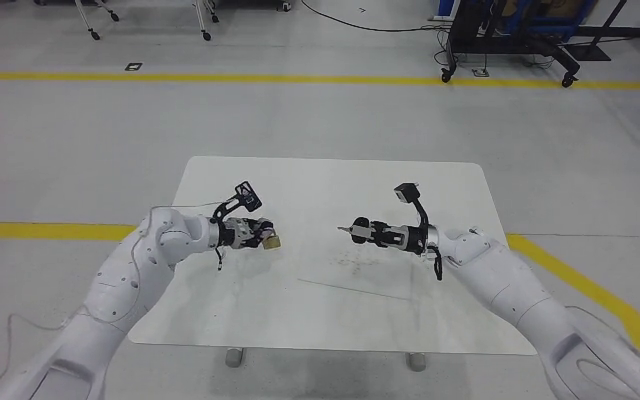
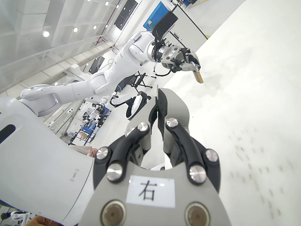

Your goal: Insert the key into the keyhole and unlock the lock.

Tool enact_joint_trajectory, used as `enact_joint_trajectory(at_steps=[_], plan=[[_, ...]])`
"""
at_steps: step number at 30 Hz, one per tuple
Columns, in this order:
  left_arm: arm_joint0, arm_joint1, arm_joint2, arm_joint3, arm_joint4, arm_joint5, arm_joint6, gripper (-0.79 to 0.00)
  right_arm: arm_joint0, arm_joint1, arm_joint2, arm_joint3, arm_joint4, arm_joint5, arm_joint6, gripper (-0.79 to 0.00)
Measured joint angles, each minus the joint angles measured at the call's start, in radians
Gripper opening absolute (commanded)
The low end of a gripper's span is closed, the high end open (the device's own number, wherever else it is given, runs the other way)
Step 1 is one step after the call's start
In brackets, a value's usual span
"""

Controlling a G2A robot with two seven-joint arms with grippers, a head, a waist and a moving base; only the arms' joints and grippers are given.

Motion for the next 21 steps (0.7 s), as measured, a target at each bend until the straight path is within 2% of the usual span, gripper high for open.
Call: enact_joint_trajectory(at_steps=[2, 4, 5, 8, 11, 13, 17, 19, 21], plan=[[0.007, -0.003, -0.004, 0.050, -0.147, -0.098, 0.003, -0.785, -0.010, -0.001, 0.005, -0.015, -0.015, 0.009, -0.022, -0.785], [-0.001, -0.011, 0.012, 0.096, -0.352, -0.139, -0.034, -0.785, -0.025, -0.002, 0.016, -0.032, -0.033, 0.021, -0.067, -0.785], [-0.014, -0.017, 0.028, 0.132, -0.512, -0.138, -0.085, -0.785, -0.034, -0.005, 0.021, -0.040, -0.042, 0.029, -0.098, -0.785], [-0.075, -0.034, 0.070, 0.209, -0.845, -0.078, -0.287, -0.785, -0.052, -0.017, 0.027, -0.053, -0.051, 0.040, -0.163, -0.785], [-0.123, -0.051, 0.097, 0.251, -1.053, -0.019, -0.422, -0.785, -0.059, -0.029, 0.029, -0.051, -0.072, 0.054, -0.207, -0.785], [-0.143, -0.056, 0.116, 0.262, -1.093, -0.003, -0.442, -0.785, -0.059, -0.031, 0.029, -0.050, -0.086, 0.059, -0.216, -0.785], [-0.169, -0.062, 0.148, 0.300, -0.991, -0.006, -0.437, -0.785, -0.058, -0.030, 0.029, -0.050, -0.082, 0.059, -0.214, -0.785], [-0.178, -0.069, 0.157, 0.319, -1.016, 0.041, -0.482, -0.785, -0.058, -0.030, 0.029, -0.050, -0.082, 0.059, -0.214, -0.785], [-0.196, -0.082, 0.167, 0.338, -1.091, 0.131, -0.560, -0.785, -0.058, -0.031, 0.029, -0.050, -0.082, 0.059, -0.214, -0.785]])
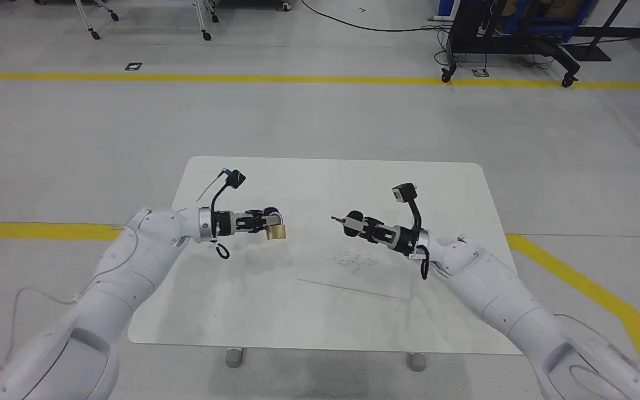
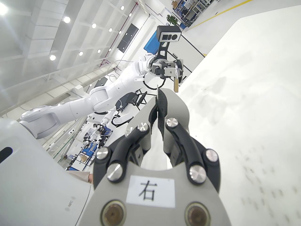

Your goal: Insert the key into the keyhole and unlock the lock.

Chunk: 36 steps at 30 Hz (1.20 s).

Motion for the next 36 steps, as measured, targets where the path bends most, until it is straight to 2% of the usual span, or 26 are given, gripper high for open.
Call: enact_joint_trajectory(at_steps=[3, 5, 8, 13, 22, 25, 27, 29, 33, 36], plan=[[-0.028, -0.024, 0.003, 0.039, -0.124, 0.154, -0.110, -0.785, -0.001, 0.000, 0.000, -0.001, -0.006, 0.006, -0.004, -0.785], [-0.050, -0.041, 0.000, 0.073, -0.222, 0.239, -0.140, -0.785, -0.004, -0.001, 0.008, -0.011, -0.065, 0.057, -0.048, -0.785], [-0.083, -0.067, 0.011, 0.112, -0.232, 0.297, -0.180, -0.785, -0.021, -0.006, 0.018, -0.050, -0.178, 0.128, -0.143, -0.785], [-0.118, -0.105, 0.031, 0.167, -0.234, 0.315, -0.199, -0.785, -0.053, -0.008, 0.041, -0.107, -0.262, 0.167, -0.246, -0.785], [-0.114, -0.106, 0.031, 0.165, -0.231, 0.313, -0.196, -0.785, -0.053, -0.008, 0.041, -0.106, -0.259, 0.166, -0.244, -0.785], [-0.075, -0.103, 0.016, 0.141, -0.252, 0.356, -0.151, -0.785, -0.055, -0.013, 0.035, -0.108, -0.284, 0.200, -0.251, -0.785], [-0.063, -0.099, 0.003, 0.134, -0.272, 0.423, -0.152, -0.785, -0.048, -0.024, 0.021, -0.121, -0.367, 0.282, -0.292, -0.785], [-0.066, -0.099, -0.001, 0.127, -0.278, 0.523, -0.165, -0.785, -0.046, -0.033, 0.013, -0.130, -0.463, 0.319, -0.350, -0.785], [-0.091, -0.111, 0.015, 0.111, -0.264, 0.730, -0.196, -0.785, -0.055, -0.034, 0.024, -0.156, -0.703, 0.360, -0.494, -0.785], [-0.113, -0.127, 0.035, 0.108, -0.242, 0.830, -0.203, -0.785, -0.079, -0.017, 0.060, -0.200, -0.881, 0.357, -0.588, -0.785]])
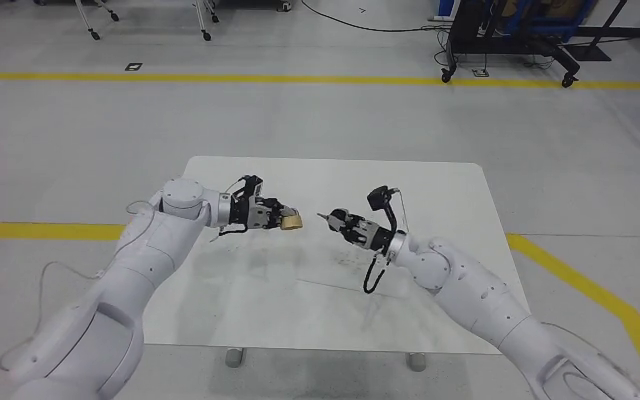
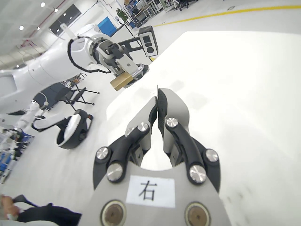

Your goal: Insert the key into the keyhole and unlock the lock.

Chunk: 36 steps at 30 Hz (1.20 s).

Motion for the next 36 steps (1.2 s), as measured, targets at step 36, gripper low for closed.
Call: enact_joint_trajectory(at_steps=[36], plan=[[0.027, -0.046, -0.040, -0.002, 0.001, 0.098, 0.052, -0.785, -0.211, 0.123, 0.112, -0.677, -1.560, 0.232, 0.107, -0.785]])
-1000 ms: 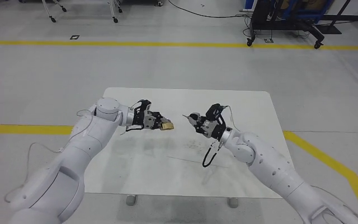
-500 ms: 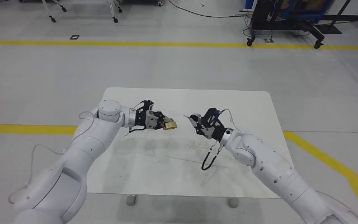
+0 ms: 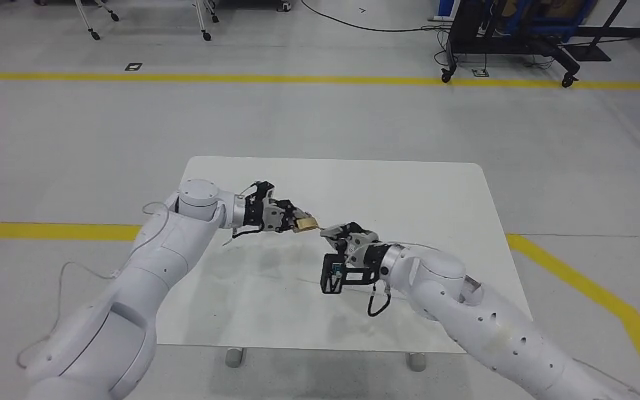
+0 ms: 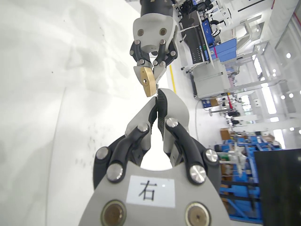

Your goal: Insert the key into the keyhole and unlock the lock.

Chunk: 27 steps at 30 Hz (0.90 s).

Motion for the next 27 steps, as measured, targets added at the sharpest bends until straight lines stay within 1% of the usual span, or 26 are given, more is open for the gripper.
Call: enact_joint_trajectory(at_steps=[3, 7, 11, 19, 27], plan=[[0.003, -0.001, -0.010, 0.006, -0.003, 0.022, 0.022, -0.785, -0.018, 0.001, -0.012, -0.043, -0.090, -0.022, 0.056, -0.785], [0.008, -0.005, -0.010, -0.001, 0.005, 0.049, 0.026, -0.785, -0.022, -0.010, -0.035, -0.069, -0.138, -0.047, 0.139, -0.785], [0.011, -0.010, -0.010, -0.006, 0.019, 0.057, 0.022, -0.785, -0.013, -0.025, -0.059, -0.079, -0.150, -0.069, 0.195, -0.785], [0.014, -0.017, -0.016, -0.008, 0.035, 0.055, 0.012, -0.785, 0.009, -0.052, -0.084, -0.066, -0.151, -0.091, 0.256, -0.785], [0.013, -0.024, -0.022, -0.002, 0.050, 0.058, 0.000, -0.785, 0.027, -0.082, -0.102, -0.047, -0.154, -0.080, 0.320, -0.785]])
